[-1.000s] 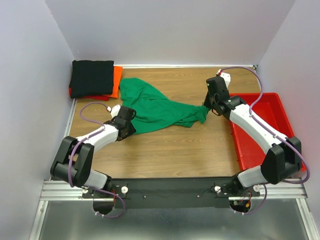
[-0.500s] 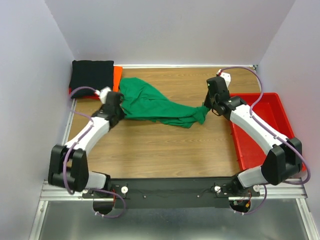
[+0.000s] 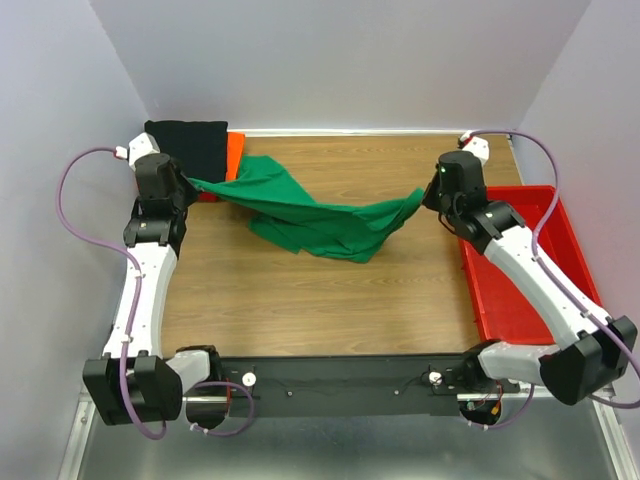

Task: Fold and stack the t-shirts
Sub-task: Flatten the tshirt out

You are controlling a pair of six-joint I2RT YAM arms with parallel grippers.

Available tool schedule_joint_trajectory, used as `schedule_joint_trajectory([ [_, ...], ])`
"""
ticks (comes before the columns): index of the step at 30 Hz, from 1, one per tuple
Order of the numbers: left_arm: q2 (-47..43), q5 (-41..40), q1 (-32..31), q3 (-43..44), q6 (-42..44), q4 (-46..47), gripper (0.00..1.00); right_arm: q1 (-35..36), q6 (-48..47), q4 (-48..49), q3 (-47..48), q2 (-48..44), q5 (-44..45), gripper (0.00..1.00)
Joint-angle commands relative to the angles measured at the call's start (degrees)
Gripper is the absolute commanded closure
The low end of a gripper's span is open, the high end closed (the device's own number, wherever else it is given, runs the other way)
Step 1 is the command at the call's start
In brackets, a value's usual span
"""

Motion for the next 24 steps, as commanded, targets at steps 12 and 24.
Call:
schedule_joint_trajectory([
  [12, -16.0, 12.1, 0.7, 6.9, 2.0, -0.2, 1.00, -0.3, 1.2, -5.5, 10.8, -16.7, -9.9, 1.00],
  [24, -5.8, 16.7, 0.7, 11.4, -5.8, 15.8, 1.00, -0.4, -4.5, -3.5, 31.3, 3.1, -8.3, 1.00],
])
